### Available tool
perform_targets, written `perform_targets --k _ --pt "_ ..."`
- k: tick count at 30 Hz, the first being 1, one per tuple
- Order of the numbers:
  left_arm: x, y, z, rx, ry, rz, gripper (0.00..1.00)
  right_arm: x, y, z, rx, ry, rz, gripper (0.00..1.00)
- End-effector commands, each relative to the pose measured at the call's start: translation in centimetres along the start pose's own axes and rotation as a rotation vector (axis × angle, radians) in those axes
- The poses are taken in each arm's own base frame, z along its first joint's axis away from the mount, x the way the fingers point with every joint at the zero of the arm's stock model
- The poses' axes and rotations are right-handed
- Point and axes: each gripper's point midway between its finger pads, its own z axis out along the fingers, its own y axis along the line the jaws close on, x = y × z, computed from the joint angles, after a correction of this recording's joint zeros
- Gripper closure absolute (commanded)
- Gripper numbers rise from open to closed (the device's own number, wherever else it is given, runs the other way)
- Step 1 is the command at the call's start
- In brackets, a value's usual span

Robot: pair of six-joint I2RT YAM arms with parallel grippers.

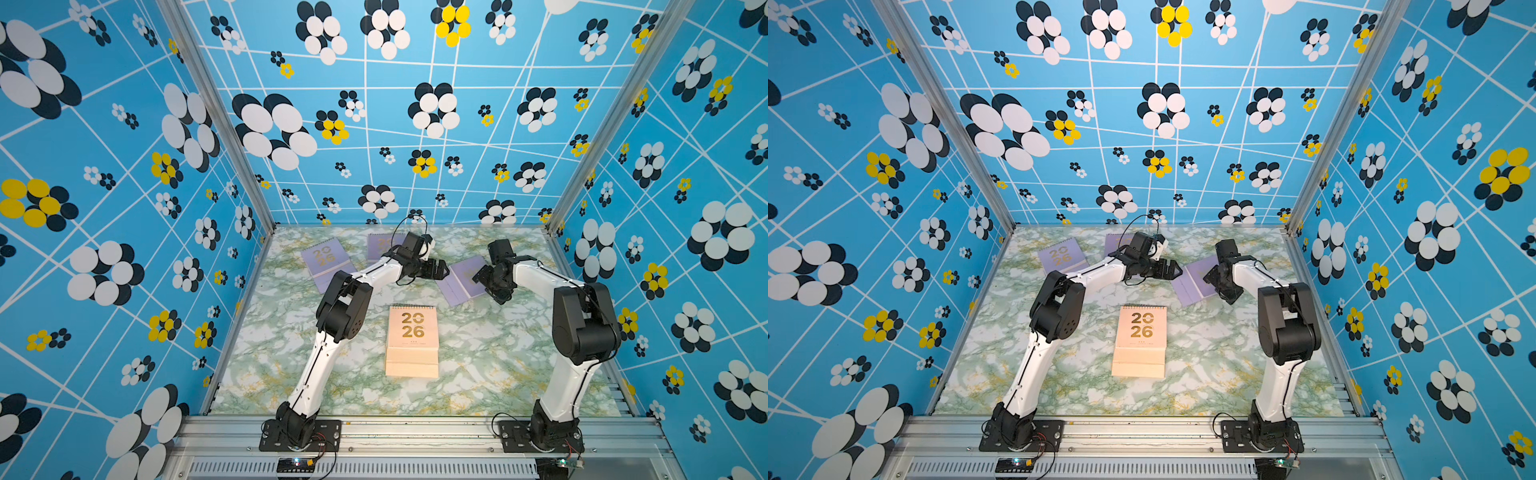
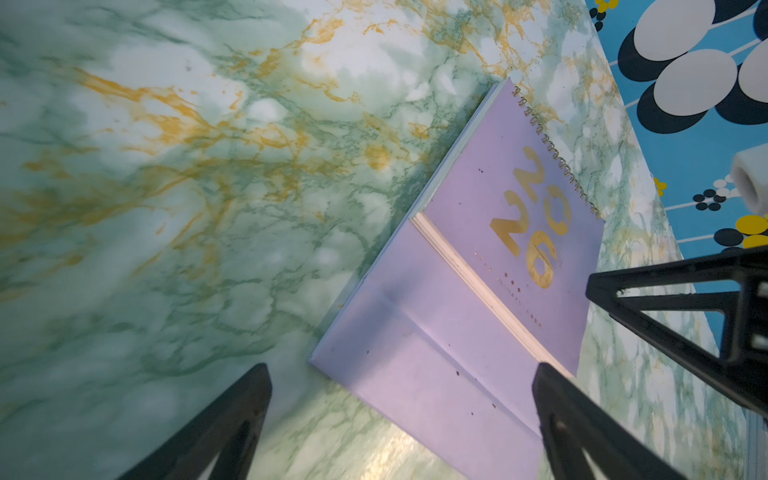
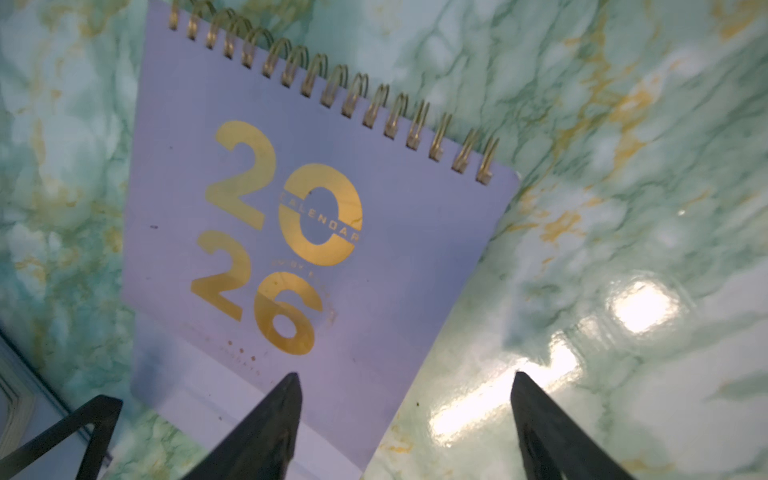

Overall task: Stack the calendars
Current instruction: Adjust the calendar at the center of the board.

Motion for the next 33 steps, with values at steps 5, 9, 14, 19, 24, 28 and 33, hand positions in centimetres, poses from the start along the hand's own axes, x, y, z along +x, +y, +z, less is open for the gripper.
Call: perform_targets --k 5,9,14,19,24,28,33 --pt "-0.4 -0.8 0.4 0.031 -0.011 0.007 0.0 -1.4 0.3 0.8 0.029 -0.03 0.046 0.19" --pt "-0.4 -0.8 0.4 0.033 -0.009 0.006 0.0 -2.4 0.2 0.9 0.05 -0.055 0.054 0.19" --pt "-0.5 -0.9 0.1 0.032 -0.011 0.007 0.01 -3.4 -0.3 1.4 0.068 -0.066 0.069 0.19" --pt "-0.7 -0.8 -0.1 0.029 -0.014 0.006 0.01 -4.7 -1.3 2.0 0.078 -0.072 0.107 0.19" --pt "-0.6 -0.7 -0.2 0.029 -0.012 0.006 0.0 -5.2 -1.4 2.6 0.085 -0.074 0.113 0.19" --pt "-0.6 -0.8 -0.2 0.03 -0.011 0.004 0.01 -5.8 -1.2 3.0 0.082 -0.076 0.111 0.19" --pt "-0.7 -1.0 -0.3 0.042 -0.016 -0.006 0.0 -6.5 -0.4 3.3 0.068 -0.076 0.104 0.19"
